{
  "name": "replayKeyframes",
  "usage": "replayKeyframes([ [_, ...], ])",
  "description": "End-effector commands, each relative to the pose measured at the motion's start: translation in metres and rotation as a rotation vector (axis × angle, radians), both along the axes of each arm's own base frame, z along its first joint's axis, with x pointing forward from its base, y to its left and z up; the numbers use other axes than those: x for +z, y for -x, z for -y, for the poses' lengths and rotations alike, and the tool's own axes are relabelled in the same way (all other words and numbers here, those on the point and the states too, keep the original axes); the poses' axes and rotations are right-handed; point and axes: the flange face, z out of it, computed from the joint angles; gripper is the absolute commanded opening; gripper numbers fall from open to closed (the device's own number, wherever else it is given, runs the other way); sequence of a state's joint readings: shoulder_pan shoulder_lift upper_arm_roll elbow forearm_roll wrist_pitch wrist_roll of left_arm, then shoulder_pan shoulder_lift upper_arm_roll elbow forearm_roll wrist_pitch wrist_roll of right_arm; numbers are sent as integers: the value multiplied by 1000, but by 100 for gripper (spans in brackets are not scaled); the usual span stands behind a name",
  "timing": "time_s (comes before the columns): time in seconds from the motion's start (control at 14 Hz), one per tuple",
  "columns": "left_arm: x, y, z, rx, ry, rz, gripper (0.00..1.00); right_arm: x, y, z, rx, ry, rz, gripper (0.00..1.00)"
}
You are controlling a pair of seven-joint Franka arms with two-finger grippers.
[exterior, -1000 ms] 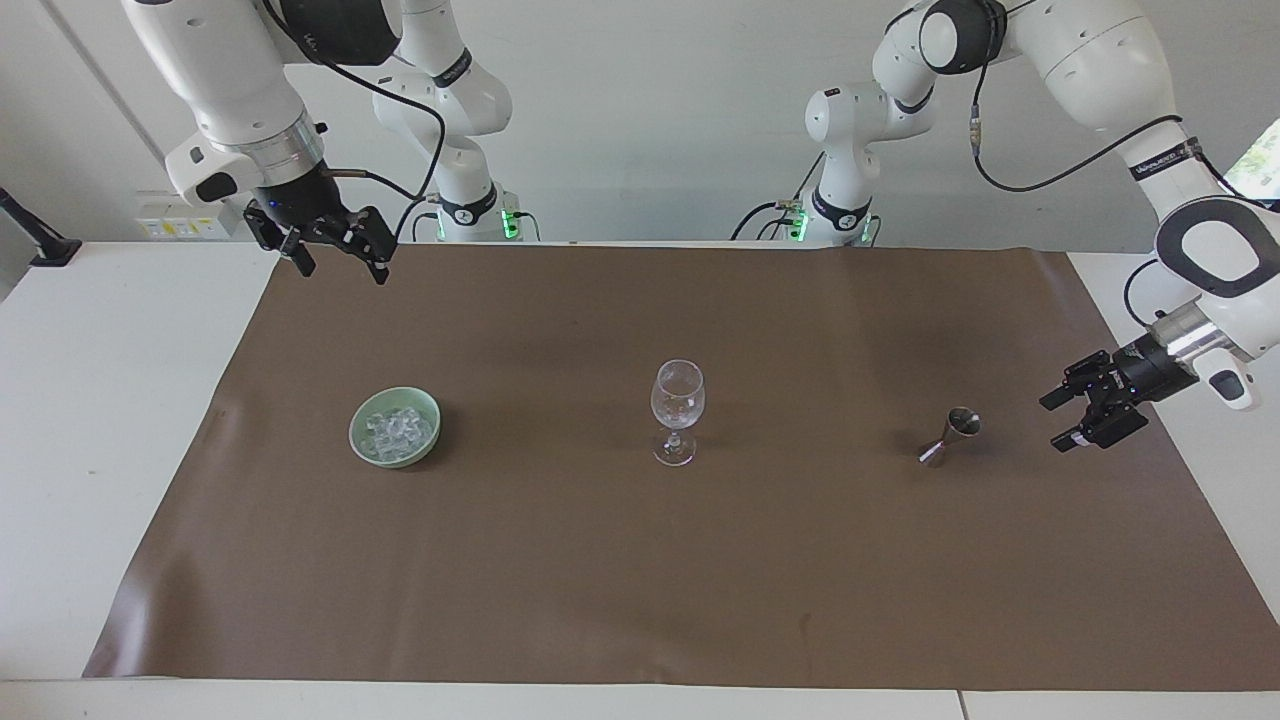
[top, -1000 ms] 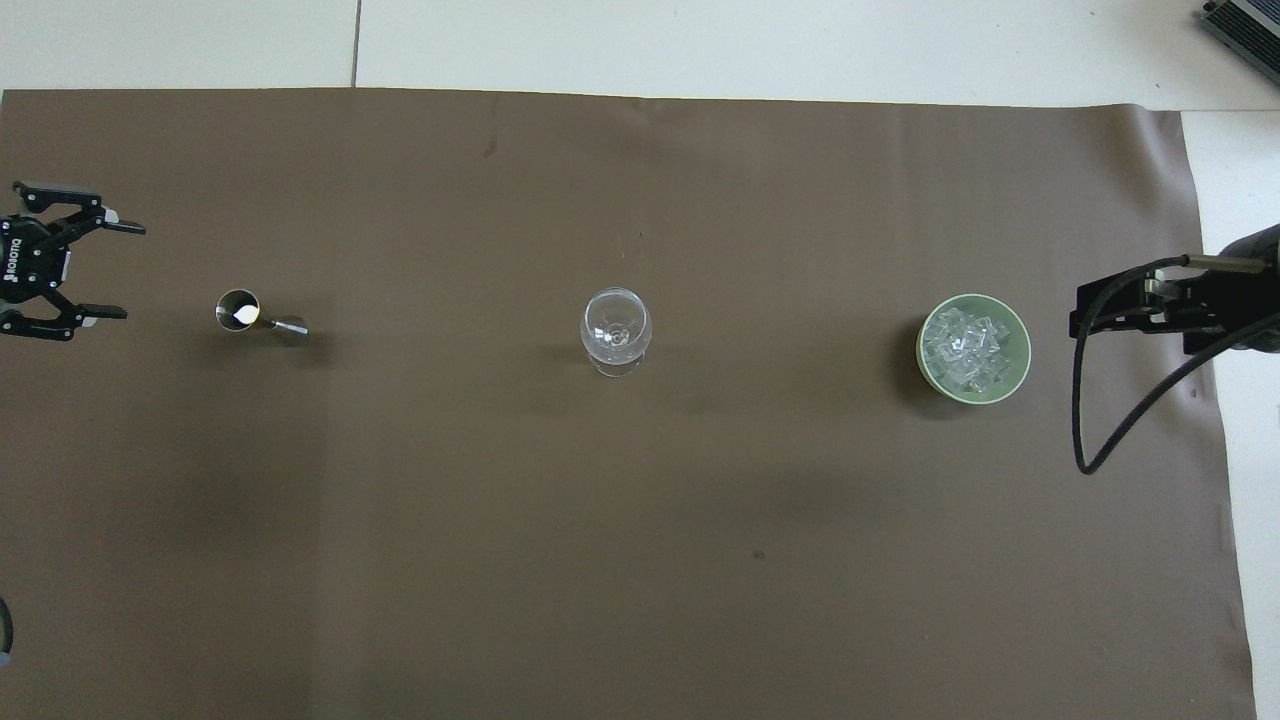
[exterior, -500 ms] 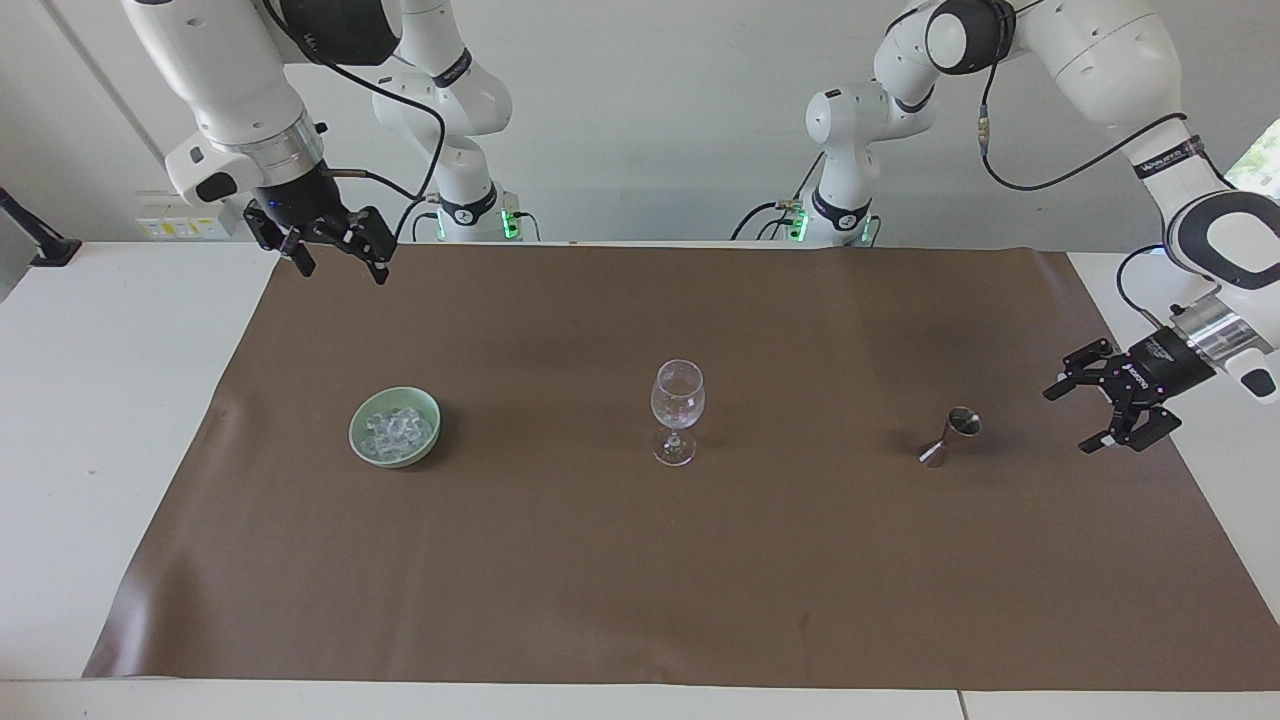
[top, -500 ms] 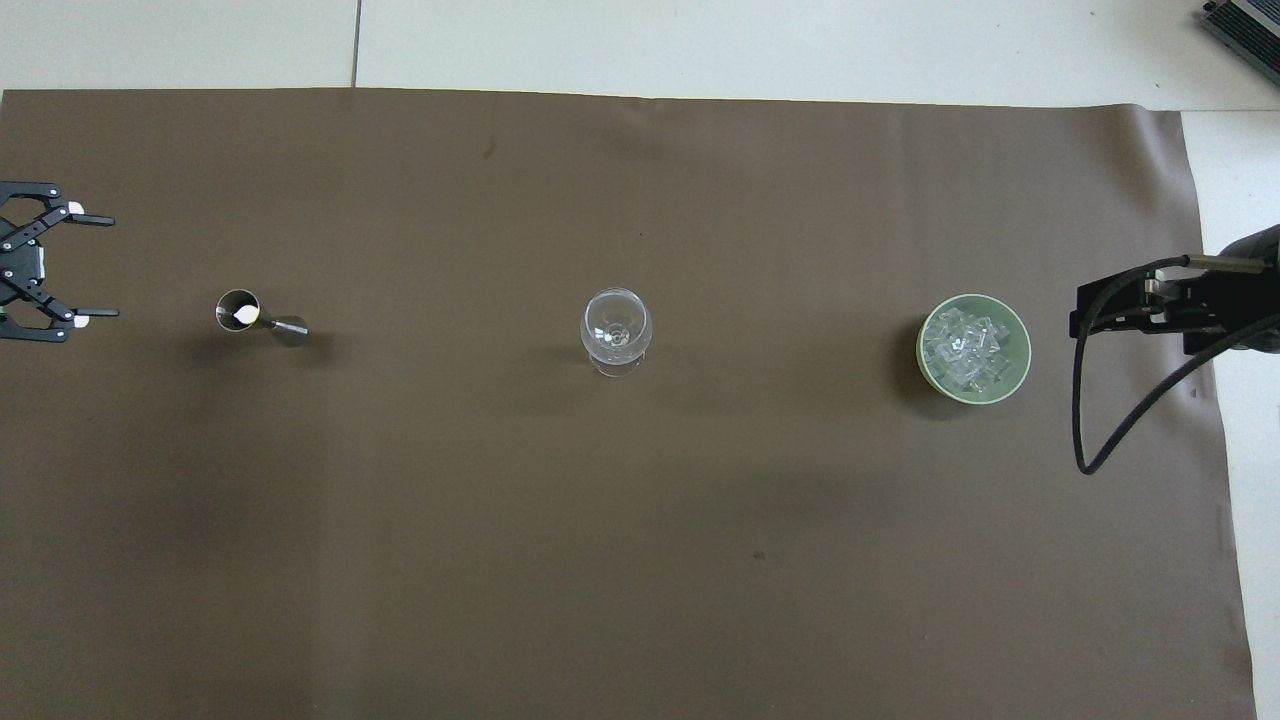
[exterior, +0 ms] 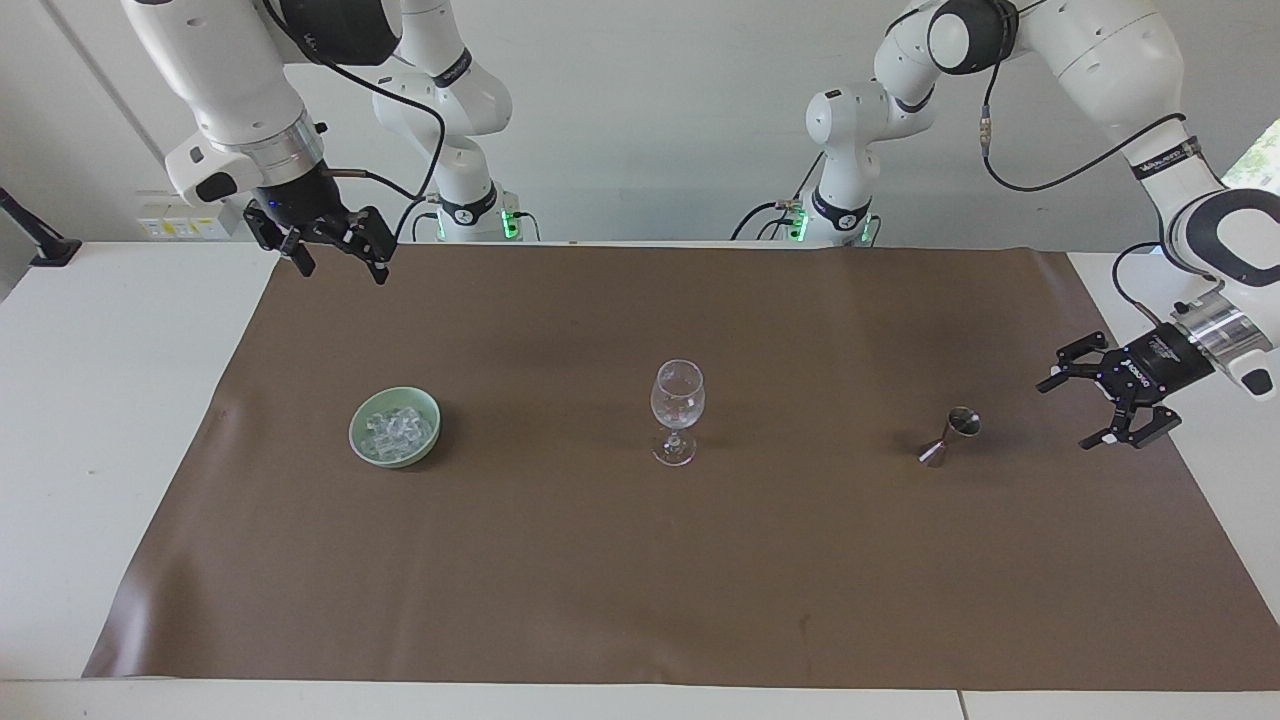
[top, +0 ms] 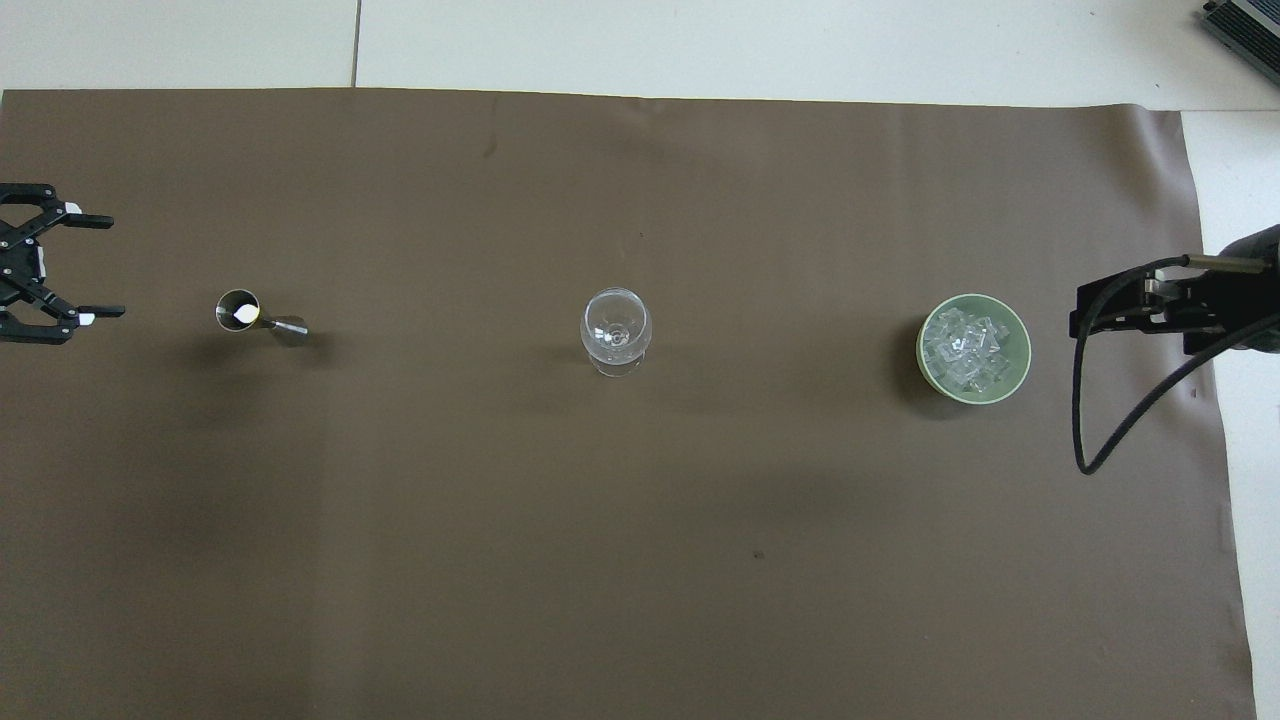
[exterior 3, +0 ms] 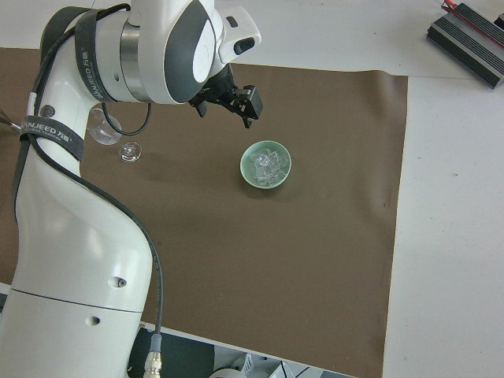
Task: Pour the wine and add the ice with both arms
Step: 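Open the left gripper and move it toward the metal jigger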
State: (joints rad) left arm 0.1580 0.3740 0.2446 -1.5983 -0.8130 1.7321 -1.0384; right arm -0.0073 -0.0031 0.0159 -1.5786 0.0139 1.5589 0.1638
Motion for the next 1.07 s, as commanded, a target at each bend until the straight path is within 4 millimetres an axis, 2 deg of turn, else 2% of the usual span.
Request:
replayKeyframes([
  [0.0,-9,6,-8,58,49,-13,100,3,2,4,20,-25,7,100],
  [0.14,-11,9,-10,74,67,-30,100,3,2,4,20,-25,7,100],
  [0.43,-36,17,0,85,130,-74,100,3,2,4,20,-26,7,100],
  [0.64,-71,22,-10,105,184,-83,100,3,2,4,20,-25,7,100],
  [0.86,-110,35,-8,108,258,-77,100,3,2,4,20,-25,7,100],
  [1.0,-132,37,-9,120,289,-79,100,3,2,4,20,-25,7,100],
])
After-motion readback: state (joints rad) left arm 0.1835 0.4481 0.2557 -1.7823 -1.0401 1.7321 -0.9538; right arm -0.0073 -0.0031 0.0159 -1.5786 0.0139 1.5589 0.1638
